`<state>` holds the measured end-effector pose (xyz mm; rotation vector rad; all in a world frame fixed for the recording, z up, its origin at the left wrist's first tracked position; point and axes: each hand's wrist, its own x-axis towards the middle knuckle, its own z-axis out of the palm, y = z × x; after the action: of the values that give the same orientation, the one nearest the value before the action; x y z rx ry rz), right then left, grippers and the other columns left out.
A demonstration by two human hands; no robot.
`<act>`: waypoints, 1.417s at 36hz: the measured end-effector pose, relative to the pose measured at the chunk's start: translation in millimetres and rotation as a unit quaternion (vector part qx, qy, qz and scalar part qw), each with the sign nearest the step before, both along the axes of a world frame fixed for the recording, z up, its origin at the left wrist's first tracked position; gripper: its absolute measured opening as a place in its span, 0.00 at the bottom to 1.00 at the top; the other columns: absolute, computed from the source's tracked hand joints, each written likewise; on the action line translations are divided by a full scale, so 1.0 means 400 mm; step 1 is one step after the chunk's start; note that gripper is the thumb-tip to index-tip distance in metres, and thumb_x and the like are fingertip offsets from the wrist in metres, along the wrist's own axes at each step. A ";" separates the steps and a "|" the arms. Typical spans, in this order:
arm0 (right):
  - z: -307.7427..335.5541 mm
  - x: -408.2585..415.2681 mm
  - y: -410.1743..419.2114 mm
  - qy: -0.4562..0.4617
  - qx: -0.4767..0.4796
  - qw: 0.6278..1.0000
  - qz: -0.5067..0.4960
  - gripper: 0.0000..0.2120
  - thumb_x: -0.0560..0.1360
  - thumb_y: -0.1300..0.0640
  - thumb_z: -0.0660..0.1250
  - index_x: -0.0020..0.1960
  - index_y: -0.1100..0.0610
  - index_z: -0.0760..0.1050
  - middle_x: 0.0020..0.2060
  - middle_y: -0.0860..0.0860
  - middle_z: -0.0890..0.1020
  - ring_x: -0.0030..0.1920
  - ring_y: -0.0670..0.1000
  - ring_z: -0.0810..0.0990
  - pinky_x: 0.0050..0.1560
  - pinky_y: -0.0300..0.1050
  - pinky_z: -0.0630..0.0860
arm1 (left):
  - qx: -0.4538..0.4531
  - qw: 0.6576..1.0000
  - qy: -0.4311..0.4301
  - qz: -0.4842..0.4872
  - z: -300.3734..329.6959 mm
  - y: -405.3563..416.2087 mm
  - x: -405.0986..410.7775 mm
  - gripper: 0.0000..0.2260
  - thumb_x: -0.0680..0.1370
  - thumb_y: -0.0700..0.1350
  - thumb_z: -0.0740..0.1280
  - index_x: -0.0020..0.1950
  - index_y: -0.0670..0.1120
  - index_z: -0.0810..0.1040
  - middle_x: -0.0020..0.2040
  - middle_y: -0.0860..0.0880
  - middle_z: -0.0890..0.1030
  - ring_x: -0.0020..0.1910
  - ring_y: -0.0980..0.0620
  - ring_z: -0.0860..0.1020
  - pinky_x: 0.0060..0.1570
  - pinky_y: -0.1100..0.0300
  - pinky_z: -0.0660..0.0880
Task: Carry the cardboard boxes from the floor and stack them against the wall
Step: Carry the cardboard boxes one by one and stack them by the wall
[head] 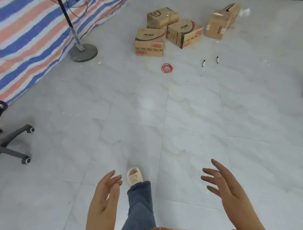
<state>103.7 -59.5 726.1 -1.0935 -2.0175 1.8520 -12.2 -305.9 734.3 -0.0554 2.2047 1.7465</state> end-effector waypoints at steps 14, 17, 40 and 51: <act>0.061 -0.788 0.123 0.032 0.011 0.999 0.019 0.15 0.79 0.50 0.56 0.64 0.41 0.70 0.53 0.42 0.81 0.52 0.41 0.81 0.55 0.42 0.76 | 0.019 0.999 0.041 0.005 0.075 0.151 -0.781 0.16 0.71 0.56 0.61 0.58 0.61 0.74 0.53 0.62 0.81 0.55 0.63 0.78 0.64 0.47 0.71; 0.082 -0.900 0.152 0.028 0.002 0.999 0.019 0.21 0.70 0.32 0.60 0.60 0.38 0.70 0.54 0.42 0.81 0.52 0.40 0.81 0.54 0.41 0.76 | 0.011 0.999 0.050 0.003 0.080 0.184 -0.889 0.17 0.67 0.64 0.61 0.54 0.68 0.75 0.54 0.61 0.81 0.55 0.62 0.79 0.63 0.48 0.71; 0.089 -1.912 0.733 0.058 0.024 0.997 0.050 0.13 0.80 0.50 0.56 0.63 0.44 0.70 0.54 0.45 0.82 0.51 0.41 0.82 0.52 0.41 0.80 | 0.017 0.995 0.068 0.071 0.058 0.688 -1.854 0.12 0.74 0.54 0.58 0.57 0.62 0.71 0.50 0.70 0.79 0.52 0.69 0.77 0.53 0.63 0.72; 0.012 -2.329 0.880 0.024 0.010 1.000 0.010 0.14 0.81 0.57 0.56 0.62 0.43 0.71 0.53 0.46 0.82 0.51 0.43 0.82 0.52 0.39 0.79 | -0.032 0.997 0.064 0.032 -0.012 0.847 -2.317 0.21 0.69 0.71 0.56 0.57 0.64 0.69 0.51 0.75 0.76 0.53 0.71 0.75 0.51 0.66 0.71</act>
<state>-827.8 292.3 730.9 -1.0176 -2.0226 1.8459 -939.1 33.0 729.5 -0.0303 2.3736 1.7585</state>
